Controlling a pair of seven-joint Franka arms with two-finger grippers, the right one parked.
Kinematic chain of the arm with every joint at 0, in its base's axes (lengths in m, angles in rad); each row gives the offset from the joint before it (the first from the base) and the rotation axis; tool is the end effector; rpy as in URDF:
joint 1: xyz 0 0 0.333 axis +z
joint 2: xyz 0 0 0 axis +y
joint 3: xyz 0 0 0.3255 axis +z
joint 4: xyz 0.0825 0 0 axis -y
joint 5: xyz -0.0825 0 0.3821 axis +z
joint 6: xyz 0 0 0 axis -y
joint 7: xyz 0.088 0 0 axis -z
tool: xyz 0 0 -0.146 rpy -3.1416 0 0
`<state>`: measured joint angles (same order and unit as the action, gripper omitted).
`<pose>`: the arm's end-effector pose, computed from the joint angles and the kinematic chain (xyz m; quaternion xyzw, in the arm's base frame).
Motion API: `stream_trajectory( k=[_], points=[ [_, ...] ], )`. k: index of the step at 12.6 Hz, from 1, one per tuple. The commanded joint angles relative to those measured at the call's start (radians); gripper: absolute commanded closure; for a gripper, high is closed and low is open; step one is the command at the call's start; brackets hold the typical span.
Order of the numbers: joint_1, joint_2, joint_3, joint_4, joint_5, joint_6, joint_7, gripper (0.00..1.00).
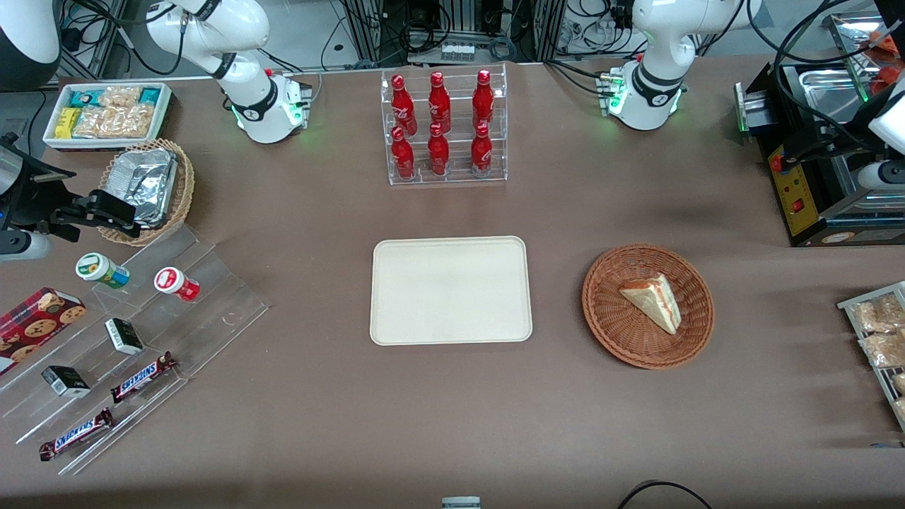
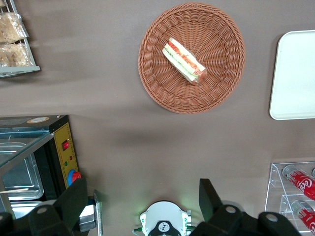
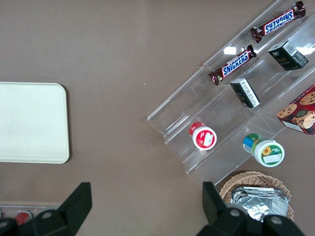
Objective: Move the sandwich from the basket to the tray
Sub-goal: 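Move the left gripper from rest toward the wicker basket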
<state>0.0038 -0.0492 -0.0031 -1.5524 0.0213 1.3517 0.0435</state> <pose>0.5070 0.0038 0.6127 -0.9969 0.0198 0.0759 0.0089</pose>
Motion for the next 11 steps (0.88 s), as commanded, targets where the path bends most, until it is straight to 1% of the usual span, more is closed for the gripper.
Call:
stream_trajectory(
  k=[1,3,5,8,9,11],
  points=[
    [-0.005,0.003,0.011,0.018,0.005,-0.02,-0.017,0.0],
    [-0.01,0.014,0.008,0.022,0.011,-0.013,-0.02,0.0],
    [-0.013,0.058,0.008,0.023,0.019,0.003,-0.051,0.0],
    [-0.011,0.146,0.008,0.011,0.023,0.087,-0.23,0.0],
    [-0.01,0.196,0.009,0.008,0.014,0.121,-0.311,0.0],
    [-0.018,0.29,0.006,-0.026,0.017,0.244,-0.492,0.0]
  ],
)
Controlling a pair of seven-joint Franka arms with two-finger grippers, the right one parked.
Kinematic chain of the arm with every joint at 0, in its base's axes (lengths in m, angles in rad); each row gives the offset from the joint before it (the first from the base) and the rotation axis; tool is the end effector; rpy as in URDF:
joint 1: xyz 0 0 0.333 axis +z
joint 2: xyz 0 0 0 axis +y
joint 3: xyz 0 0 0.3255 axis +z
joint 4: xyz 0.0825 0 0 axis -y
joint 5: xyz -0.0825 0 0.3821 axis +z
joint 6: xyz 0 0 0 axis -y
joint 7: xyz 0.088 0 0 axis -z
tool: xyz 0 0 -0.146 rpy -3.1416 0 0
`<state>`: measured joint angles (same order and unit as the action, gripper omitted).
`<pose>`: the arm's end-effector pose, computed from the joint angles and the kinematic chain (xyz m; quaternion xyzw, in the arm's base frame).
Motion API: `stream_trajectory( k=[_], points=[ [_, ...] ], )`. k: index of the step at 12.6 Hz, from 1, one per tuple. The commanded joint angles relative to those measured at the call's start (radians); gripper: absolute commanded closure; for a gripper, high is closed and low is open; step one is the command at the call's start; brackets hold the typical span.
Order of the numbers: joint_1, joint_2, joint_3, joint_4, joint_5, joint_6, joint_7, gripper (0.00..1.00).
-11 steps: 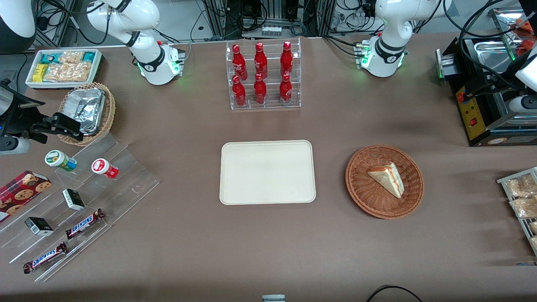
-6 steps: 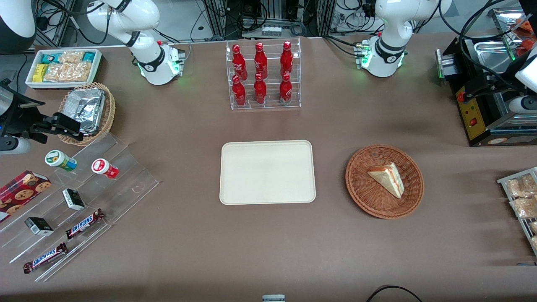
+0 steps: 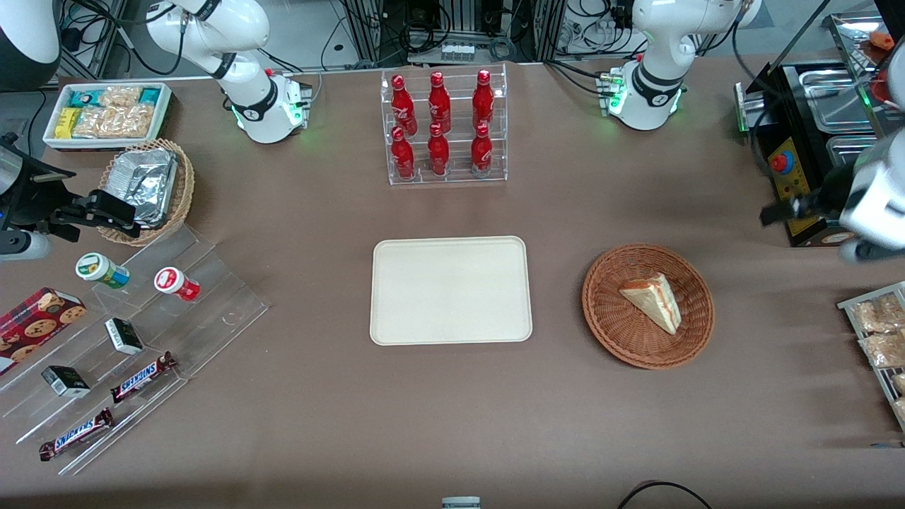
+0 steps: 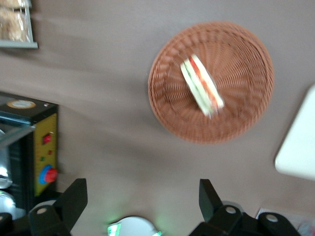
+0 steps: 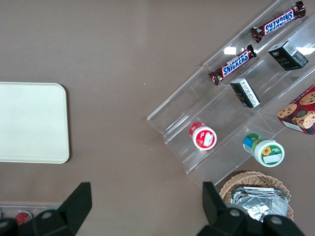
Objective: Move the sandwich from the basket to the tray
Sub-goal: 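Move the left gripper from rest toward the wicker basket, then lower the left gripper onto the wrapped sandwich and close on it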
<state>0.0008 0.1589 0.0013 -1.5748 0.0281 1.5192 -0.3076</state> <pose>0.5783 0.0054 0.4995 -0.9824 -0.1526 0.1036 0.0302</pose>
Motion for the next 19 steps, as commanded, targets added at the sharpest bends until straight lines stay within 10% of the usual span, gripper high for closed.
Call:
stream_trajectory(
  k=[1,9,19],
  points=[
    [-0.025,0.1,0.0,-0.04,0.003,0.137,-0.23,0.0],
    [-0.102,0.084,0.0,-0.376,-0.089,0.652,-0.767,0.0],
    [-0.134,0.102,-0.014,-0.522,-0.079,0.805,-0.782,0.0]
  ],
)
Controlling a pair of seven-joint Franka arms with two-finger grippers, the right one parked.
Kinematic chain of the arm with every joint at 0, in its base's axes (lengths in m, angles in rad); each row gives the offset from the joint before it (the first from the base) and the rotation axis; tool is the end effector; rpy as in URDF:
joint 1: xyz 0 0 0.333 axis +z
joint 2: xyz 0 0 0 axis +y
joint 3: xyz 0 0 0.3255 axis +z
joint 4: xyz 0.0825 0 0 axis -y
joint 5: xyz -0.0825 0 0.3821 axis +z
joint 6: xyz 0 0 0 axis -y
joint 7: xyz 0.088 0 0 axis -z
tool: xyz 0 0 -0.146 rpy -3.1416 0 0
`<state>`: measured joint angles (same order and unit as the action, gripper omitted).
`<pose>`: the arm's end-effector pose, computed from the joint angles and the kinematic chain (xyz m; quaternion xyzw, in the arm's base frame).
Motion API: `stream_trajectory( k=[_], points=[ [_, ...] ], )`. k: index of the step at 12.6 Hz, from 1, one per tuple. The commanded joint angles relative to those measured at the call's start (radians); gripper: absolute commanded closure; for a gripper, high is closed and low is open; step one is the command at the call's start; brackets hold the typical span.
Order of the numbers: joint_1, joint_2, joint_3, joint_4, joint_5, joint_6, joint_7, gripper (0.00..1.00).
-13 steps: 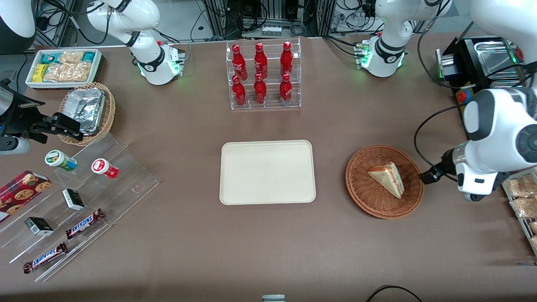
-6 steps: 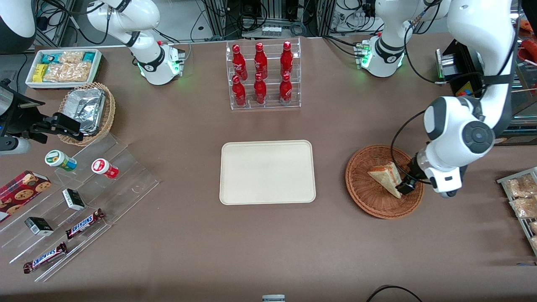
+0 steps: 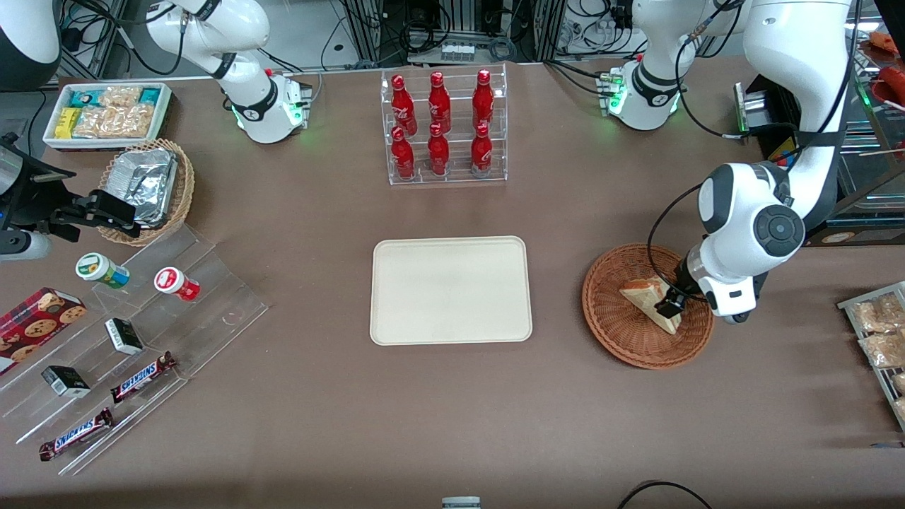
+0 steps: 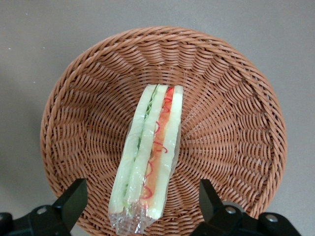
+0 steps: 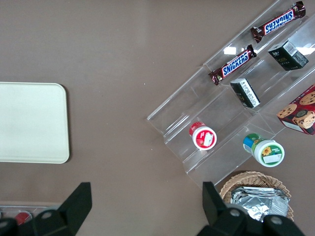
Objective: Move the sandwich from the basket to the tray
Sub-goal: 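Lower the left gripper onto the wrapped sandwich and close on it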
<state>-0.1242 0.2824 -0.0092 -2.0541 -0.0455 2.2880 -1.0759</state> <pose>0.5779 -0.0799 0.2672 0.8834 0.4676 -0.0302 0.0011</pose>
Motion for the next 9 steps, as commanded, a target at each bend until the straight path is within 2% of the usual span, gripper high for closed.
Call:
stream_trajectory(
  k=[1,6,7,8,9],
  points=[
    [-0.009,-0.019,-0.005,-0.055,-0.005,0.065,-0.012,0.0],
    [-0.023,0.03,-0.014,-0.064,0.003,0.105,-0.009,0.0],
    [-0.034,0.035,-0.012,-0.063,0.001,0.105,-0.01,0.08],
    [-0.034,0.046,-0.012,-0.057,0.001,0.105,-0.01,0.29],
    [-0.034,0.053,-0.012,-0.049,0.002,0.104,-0.003,0.69]
  ],
)
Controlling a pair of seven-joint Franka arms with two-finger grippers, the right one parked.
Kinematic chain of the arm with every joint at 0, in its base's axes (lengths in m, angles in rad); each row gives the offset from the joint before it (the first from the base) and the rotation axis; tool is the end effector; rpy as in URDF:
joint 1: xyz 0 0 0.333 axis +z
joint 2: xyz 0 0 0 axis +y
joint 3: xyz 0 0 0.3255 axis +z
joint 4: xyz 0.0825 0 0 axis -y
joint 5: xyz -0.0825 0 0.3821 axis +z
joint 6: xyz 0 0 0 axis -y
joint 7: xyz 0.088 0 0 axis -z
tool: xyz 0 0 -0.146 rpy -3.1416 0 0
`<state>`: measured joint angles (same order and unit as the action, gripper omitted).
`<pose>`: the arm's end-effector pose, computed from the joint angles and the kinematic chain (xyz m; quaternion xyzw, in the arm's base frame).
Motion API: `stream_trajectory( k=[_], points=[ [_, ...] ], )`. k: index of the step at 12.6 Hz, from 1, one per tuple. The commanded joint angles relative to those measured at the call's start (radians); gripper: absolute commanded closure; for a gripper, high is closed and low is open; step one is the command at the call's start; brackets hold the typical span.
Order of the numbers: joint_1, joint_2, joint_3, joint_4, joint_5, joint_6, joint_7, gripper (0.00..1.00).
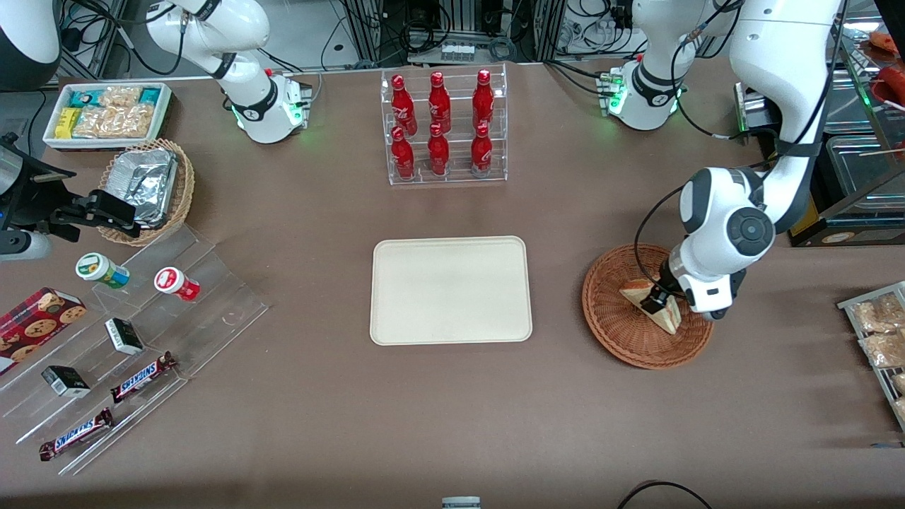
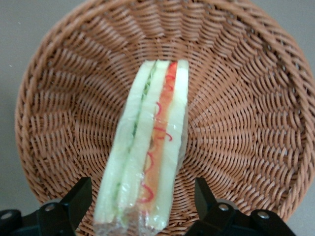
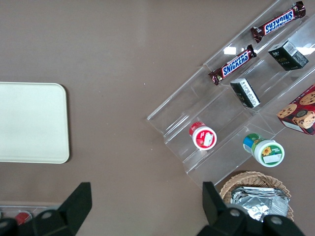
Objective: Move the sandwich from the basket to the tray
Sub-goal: 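Lower the left gripper onto the wrapped sandwich and close on it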
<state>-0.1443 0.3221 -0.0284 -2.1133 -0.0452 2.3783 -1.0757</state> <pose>0.5628 -0.1000 0.2278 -0.8915 -0.4516 0.0346 0.0007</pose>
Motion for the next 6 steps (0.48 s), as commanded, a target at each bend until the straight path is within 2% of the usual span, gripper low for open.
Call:
stream_trajectory(
  k=[1,6],
  points=[
    [-0.015,0.015,0.007,0.016,0.002,0.007,0.006,1.0],
    [-0.014,0.002,0.01,0.041,0.01,-0.043,0.028,1.0]
  ],
)
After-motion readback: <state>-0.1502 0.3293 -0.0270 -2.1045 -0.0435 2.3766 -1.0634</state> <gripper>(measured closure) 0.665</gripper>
